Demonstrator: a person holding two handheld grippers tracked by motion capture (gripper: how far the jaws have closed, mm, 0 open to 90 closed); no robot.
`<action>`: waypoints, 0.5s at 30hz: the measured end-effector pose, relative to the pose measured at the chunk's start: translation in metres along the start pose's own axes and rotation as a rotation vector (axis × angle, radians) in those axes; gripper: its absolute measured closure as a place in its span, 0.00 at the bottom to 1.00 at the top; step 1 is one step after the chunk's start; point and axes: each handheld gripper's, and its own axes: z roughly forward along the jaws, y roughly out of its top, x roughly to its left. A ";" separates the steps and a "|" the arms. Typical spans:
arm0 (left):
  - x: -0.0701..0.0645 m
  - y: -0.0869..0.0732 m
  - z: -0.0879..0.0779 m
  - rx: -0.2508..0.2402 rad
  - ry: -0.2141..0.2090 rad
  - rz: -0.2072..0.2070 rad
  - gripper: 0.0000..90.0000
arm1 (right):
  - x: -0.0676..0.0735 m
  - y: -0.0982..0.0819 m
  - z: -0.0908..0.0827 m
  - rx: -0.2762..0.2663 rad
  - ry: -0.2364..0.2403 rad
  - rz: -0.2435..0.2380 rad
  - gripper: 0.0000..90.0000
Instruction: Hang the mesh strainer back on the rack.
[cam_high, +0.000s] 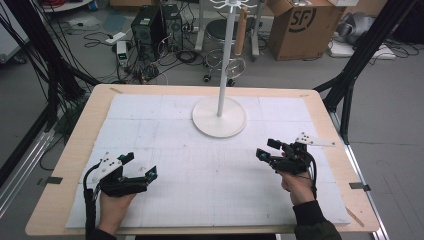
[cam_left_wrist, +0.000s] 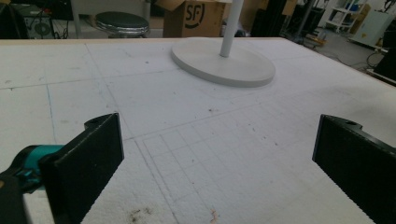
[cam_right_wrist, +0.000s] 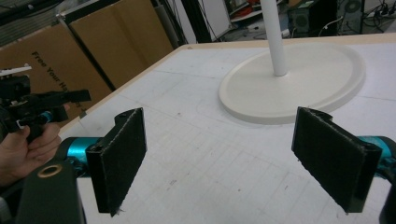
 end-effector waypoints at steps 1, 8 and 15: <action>0.000 0.000 0.000 0.001 -0.002 0.002 0.03 | -0.001 -0.001 0.000 -0.004 0.001 -0.002 0.19; 0.001 0.000 0.001 0.001 -0.004 0.005 0.03 | -0.001 -0.004 0.001 0.006 -0.006 -0.003 0.19; -0.001 0.000 0.000 0.000 -0.006 0.007 0.03 | 0.000 -0.009 0.004 0.041 -0.017 -0.021 0.19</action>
